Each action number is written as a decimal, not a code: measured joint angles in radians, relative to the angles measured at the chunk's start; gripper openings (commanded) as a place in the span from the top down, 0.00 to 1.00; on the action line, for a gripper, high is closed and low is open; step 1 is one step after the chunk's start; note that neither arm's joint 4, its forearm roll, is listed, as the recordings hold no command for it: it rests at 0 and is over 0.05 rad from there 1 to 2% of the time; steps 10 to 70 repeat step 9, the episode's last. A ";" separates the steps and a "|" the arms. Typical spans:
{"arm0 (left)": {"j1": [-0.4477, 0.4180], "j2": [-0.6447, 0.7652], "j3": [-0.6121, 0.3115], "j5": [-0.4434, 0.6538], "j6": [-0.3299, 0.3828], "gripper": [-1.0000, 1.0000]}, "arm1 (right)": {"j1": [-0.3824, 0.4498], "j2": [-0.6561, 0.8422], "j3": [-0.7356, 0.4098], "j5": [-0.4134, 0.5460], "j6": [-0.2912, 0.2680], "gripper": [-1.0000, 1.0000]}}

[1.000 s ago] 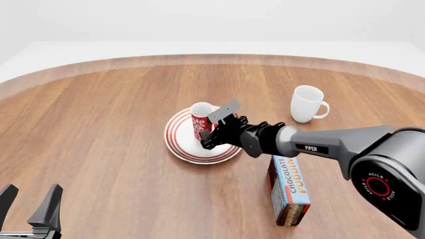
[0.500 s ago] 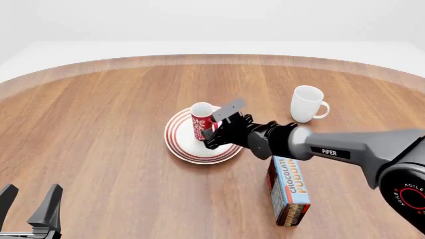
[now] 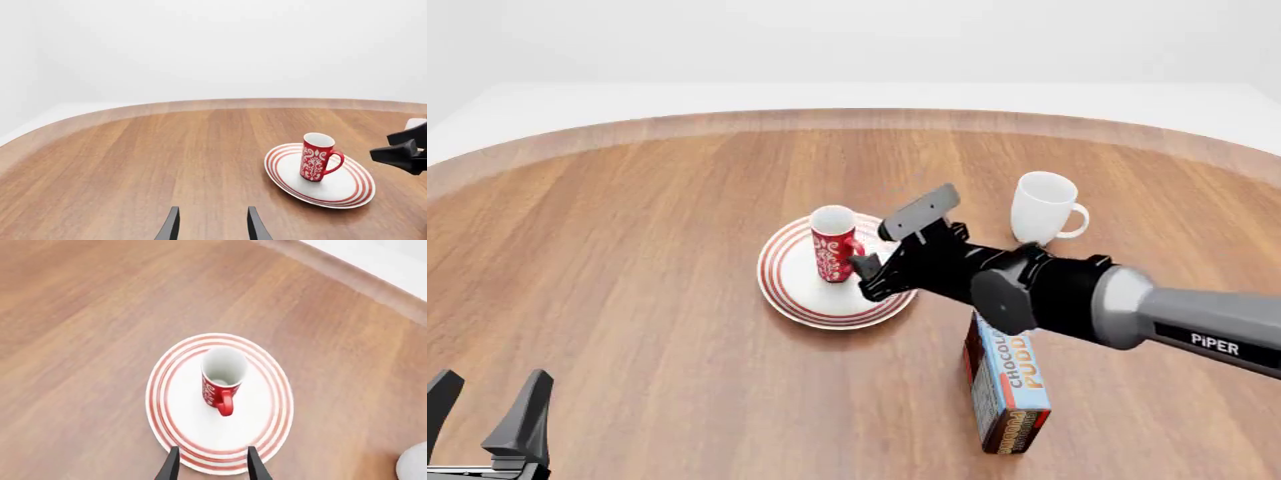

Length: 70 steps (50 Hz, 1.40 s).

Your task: Pick up the red mug and put it on the plate

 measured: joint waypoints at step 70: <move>0.000 0.000 0.000 0.000 0.000 0.00 | -0.002 -0.096 0.058 0.017 -0.003 0.00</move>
